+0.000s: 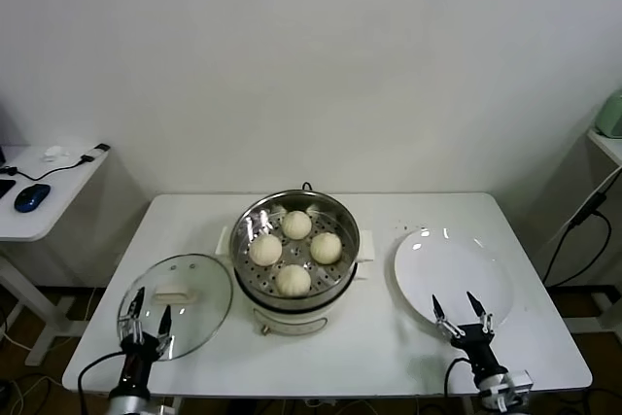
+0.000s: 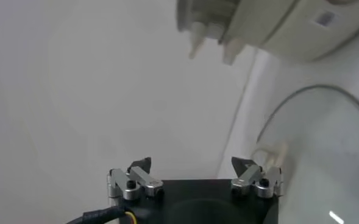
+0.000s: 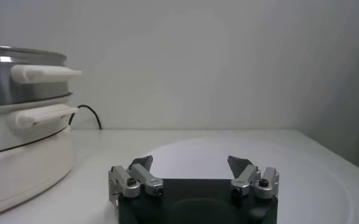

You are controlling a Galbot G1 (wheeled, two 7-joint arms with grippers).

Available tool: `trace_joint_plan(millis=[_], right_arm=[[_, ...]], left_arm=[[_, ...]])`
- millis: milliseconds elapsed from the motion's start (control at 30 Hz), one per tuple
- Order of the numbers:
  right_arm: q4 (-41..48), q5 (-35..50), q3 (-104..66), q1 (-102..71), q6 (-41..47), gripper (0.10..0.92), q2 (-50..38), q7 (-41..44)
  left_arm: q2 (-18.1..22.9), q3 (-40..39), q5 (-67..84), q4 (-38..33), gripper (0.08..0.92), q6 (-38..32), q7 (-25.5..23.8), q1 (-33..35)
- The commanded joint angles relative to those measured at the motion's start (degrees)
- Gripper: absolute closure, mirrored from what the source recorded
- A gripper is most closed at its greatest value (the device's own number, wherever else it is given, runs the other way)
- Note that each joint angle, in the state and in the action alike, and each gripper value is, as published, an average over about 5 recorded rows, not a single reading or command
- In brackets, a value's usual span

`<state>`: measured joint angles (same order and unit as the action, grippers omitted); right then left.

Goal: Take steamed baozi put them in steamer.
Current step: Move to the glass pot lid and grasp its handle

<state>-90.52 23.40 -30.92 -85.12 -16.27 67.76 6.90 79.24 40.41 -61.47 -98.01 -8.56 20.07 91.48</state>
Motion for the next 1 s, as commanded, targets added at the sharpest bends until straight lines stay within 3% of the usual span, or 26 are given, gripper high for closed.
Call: trace_joint_plan(millis=[33, 1000], right_arm=[[-1.43, -0.62, -0.71, -1.65, -0.39, 0.203, 1.06, -0.5], [-3.1, -1.19, -1.69, -2.86, 0.2, 0.203, 2.05, -0.26]], left_arm=[[0.08, -0.16, -11.06, 3.51, 0.177, 4.19, 1.56, -3.37], [-1.32, -1.79, -14.48, 14.56, 0.177, 7.95, -0.17, -13.26]])
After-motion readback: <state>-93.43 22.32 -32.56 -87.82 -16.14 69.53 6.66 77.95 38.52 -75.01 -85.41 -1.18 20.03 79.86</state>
